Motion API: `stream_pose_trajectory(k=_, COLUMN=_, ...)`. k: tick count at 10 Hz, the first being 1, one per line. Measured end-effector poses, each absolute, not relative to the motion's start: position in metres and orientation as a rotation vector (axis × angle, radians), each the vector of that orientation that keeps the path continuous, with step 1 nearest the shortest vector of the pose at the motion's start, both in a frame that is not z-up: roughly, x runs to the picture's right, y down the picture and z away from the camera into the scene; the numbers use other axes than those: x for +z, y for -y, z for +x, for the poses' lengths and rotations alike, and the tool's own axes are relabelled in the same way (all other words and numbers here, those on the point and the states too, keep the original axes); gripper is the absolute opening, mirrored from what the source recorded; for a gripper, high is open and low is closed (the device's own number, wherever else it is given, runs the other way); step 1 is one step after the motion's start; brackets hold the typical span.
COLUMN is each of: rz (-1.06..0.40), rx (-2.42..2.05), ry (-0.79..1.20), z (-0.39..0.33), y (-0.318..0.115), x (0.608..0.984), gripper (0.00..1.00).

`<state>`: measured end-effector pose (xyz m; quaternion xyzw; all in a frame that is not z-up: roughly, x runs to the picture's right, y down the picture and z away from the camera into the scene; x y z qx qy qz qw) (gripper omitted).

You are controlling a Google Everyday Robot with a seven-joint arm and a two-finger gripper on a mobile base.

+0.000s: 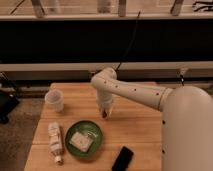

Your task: Drag the pepper across the table

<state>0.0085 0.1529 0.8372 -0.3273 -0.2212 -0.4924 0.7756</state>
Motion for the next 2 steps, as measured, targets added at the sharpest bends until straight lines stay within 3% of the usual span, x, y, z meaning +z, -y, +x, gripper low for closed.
stream_pose_trajectory(k=2, rz=-0.708, rx=-1.033, ry=0.48, z=0.0231, y=-0.1572, x=0.8367, gripper=0.02)
